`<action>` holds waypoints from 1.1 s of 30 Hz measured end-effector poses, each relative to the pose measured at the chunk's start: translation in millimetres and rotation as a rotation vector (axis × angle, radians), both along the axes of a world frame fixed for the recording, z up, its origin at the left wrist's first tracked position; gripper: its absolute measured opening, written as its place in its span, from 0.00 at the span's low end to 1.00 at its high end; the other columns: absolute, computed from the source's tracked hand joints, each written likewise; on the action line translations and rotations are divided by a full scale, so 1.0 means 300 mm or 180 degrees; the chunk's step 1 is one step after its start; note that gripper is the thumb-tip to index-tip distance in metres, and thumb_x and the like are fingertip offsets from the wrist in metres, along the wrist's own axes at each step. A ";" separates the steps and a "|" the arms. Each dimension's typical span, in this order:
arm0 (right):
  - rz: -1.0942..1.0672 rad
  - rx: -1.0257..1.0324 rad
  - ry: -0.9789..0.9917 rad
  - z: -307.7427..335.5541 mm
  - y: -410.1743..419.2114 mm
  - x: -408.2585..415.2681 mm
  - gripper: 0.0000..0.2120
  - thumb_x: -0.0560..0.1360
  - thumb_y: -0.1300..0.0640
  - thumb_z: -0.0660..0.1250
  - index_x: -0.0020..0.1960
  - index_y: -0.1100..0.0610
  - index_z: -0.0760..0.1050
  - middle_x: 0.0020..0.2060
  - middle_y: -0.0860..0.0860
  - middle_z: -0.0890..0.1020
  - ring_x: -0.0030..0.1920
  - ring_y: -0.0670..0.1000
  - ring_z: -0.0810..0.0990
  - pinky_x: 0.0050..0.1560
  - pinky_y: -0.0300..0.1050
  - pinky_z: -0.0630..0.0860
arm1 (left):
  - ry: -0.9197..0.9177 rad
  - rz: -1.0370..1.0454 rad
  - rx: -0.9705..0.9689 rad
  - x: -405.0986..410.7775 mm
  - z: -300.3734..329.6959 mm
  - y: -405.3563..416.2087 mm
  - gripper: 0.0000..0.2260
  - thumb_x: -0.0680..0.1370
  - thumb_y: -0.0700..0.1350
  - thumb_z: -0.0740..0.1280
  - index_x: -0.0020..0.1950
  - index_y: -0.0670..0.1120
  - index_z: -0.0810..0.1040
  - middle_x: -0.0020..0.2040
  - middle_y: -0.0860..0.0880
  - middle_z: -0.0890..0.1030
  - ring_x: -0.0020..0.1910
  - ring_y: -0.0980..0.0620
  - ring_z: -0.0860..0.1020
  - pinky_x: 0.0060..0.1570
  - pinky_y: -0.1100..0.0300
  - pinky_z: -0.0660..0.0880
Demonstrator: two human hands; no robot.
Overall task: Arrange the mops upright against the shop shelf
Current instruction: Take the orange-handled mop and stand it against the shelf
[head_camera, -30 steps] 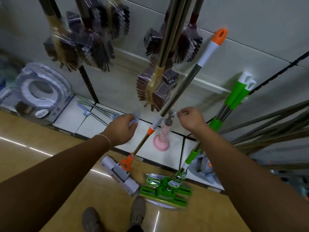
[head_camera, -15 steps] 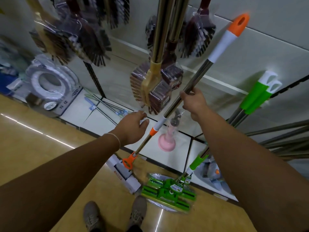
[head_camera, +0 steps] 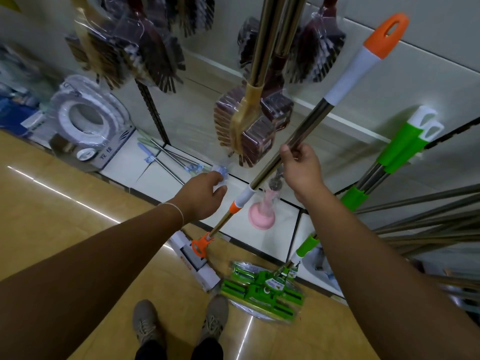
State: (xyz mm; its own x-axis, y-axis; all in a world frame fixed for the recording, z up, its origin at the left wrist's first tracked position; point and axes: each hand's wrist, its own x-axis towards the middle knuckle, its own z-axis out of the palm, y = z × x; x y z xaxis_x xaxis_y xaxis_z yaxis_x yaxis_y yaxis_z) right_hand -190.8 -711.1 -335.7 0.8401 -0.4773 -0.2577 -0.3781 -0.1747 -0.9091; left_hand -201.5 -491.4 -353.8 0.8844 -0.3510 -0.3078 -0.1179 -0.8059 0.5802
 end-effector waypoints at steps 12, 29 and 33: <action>0.0339 -0.0546 -0.0339 0.065 0.125 -0.260 0.02 0.79 0.54 0.66 0.52 0.50 0.73 0.39 0.41 0.78 0.38 0.37 0.78 0.44 0.34 0.76 | 0.0095 -0.0234 0.0084 -0.112 -0.003 -0.019 0.17 0.81 0.49 0.60 0.68 0.43 0.71 0.61 0.43 0.78 0.52 0.51 0.73 0.50 0.61 0.69; 0.0570 -0.1095 -0.0429 0.178 0.552 -0.573 0.06 0.78 0.54 0.66 0.52 0.55 0.77 0.43 0.48 0.82 0.45 0.49 0.81 0.48 0.52 0.79 | 0.0627 -0.0731 -0.0617 -0.327 0.052 0.236 0.17 0.81 0.50 0.61 0.68 0.46 0.72 0.58 0.47 0.80 0.53 0.51 0.77 0.52 0.56 0.74; 0.0683 -0.1205 -0.0426 0.213 0.707 -0.646 0.05 0.78 0.56 0.67 0.52 0.57 0.77 0.42 0.45 0.78 0.46 0.46 0.76 0.46 0.41 0.70 | 0.0687 -0.0876 -0.0633 -0.374 0.075 0.373 0.18 0.81 0.47 0.61 0.71 0.46 0.69 0.58 0.44 0.80 0.52 0.46 0.79 0.54 0.50 0.77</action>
